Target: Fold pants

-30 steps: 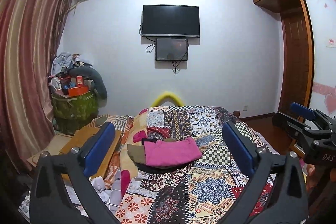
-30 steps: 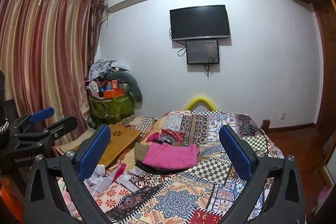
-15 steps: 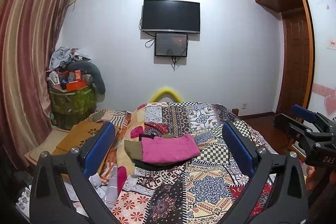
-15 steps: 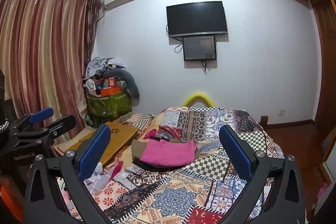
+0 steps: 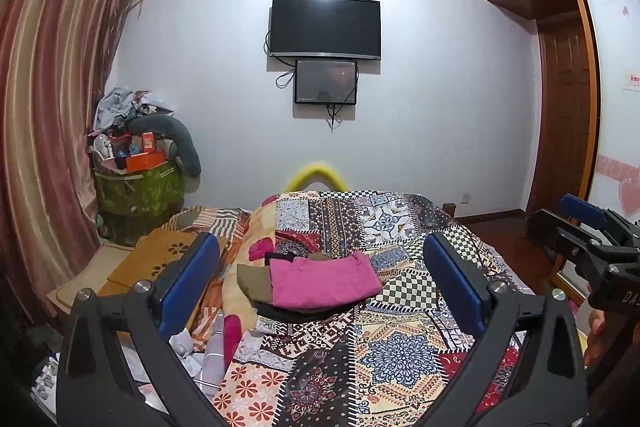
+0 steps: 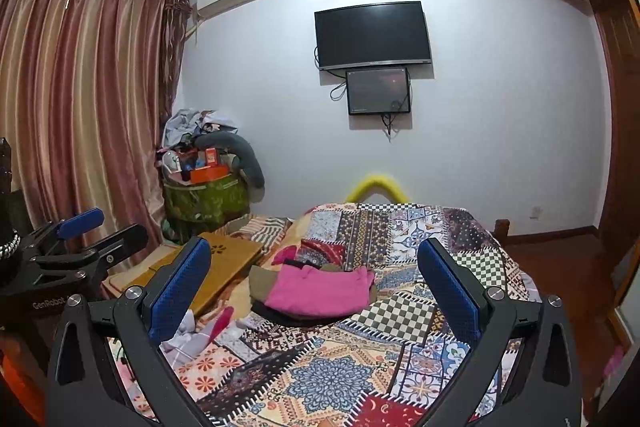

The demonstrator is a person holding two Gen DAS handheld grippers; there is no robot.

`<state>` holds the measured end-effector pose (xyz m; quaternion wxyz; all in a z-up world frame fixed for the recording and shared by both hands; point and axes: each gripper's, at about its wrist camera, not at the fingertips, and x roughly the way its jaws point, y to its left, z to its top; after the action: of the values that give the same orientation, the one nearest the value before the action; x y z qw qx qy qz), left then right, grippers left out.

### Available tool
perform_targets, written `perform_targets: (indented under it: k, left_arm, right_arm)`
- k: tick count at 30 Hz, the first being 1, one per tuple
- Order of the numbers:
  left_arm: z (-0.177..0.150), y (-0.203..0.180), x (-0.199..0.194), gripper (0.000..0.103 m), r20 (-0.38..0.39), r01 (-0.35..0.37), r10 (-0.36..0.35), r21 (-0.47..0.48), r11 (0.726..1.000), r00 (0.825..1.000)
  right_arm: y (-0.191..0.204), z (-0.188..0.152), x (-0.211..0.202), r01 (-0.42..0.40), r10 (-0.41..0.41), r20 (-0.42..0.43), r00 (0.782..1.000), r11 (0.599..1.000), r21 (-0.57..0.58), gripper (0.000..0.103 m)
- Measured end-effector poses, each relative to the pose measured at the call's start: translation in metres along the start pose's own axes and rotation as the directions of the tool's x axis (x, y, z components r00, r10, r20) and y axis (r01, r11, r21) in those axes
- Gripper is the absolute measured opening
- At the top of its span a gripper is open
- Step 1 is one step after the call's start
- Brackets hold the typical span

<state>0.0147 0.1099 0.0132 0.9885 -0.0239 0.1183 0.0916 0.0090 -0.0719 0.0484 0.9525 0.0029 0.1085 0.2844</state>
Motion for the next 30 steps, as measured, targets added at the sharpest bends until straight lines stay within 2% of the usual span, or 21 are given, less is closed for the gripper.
perform_targets:
  k: [19, 30]
  left_arm:
    - [-0.0006, 0.0007, -0.0031, 0.103, 0.008, 0.028, -0.028, 0.003, 1.000, 1.000]
    - [-0.0014, 0.0013, 0.0012, 0.103, -0.020, 0.060, -0.060, -0.014, 0.998, 0.998]
  right_arm:
    - [-0.0016, -0.0009, -0.0028, 0.007, -0.007, 0.004, 1.000, 1.000, 0.007, 0.103]
    - [-0.0046, -0.0024, -0.0040, 0.009, -0.010, 0.006, 1.000, 1.000, 0.016, 0.103]
